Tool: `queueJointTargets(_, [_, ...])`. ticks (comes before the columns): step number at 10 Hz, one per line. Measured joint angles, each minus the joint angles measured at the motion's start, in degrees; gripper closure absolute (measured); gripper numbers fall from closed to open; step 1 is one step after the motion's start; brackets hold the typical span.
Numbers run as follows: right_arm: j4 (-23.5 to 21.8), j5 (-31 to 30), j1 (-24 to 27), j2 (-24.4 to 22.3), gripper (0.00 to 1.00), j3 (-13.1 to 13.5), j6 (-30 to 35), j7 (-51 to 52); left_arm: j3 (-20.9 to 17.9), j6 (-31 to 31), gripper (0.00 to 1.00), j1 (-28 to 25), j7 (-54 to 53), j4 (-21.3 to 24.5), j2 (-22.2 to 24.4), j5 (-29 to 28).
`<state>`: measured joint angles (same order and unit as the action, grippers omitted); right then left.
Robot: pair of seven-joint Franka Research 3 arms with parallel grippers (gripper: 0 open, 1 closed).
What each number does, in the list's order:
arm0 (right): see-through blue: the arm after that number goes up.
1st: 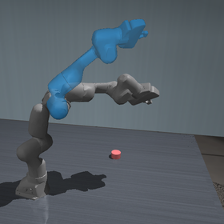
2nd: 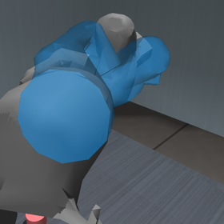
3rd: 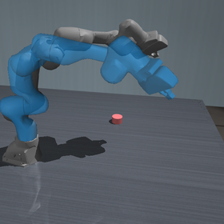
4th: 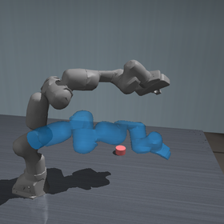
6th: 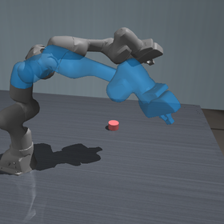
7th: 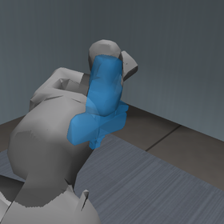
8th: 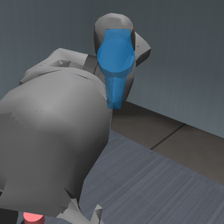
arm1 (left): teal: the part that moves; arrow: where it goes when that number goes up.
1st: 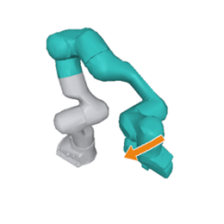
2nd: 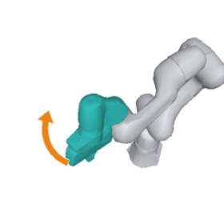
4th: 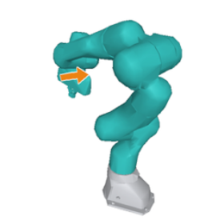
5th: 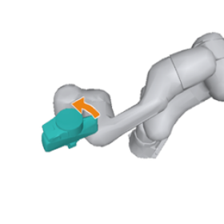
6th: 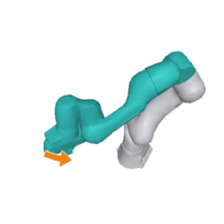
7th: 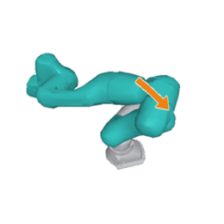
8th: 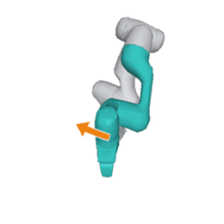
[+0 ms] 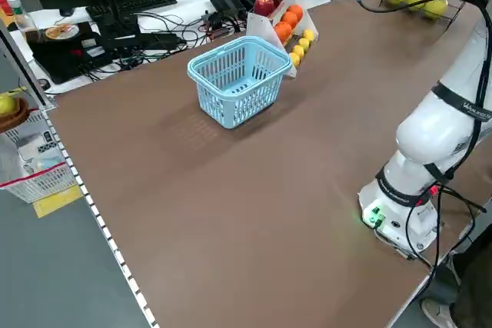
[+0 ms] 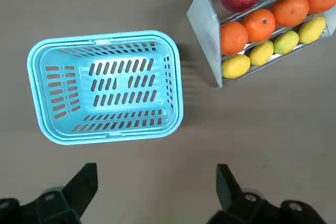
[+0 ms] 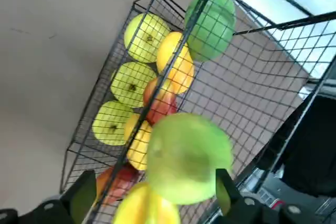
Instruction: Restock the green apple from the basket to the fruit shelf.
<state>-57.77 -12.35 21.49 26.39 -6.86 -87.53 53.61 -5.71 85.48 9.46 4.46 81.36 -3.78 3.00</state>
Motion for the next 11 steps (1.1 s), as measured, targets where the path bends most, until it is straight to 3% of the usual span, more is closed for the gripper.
queueJointTargets(4, [1.66,1.14,-0.73,-0.84,0.0,-6.19,4.97,-20.36,0.16,-0.01,0.0,0.03,0.0,0.0,0.0,0.0])
queueJointTargets(6, [0.44,2.89,-2.53,-0.97,0.0,-6.91,5.42,-32.45,0.23,-0.05,0.0,0.04,0.0,0.0,0.0,0.0])
queueJointTargets(11, [-13.07,5.18,-10.63,-7.65,0.0,-5.88,-2.05,-55.68,0.51,-0.64,0.0,0.18,0.0,0.51,0.0,0.0])
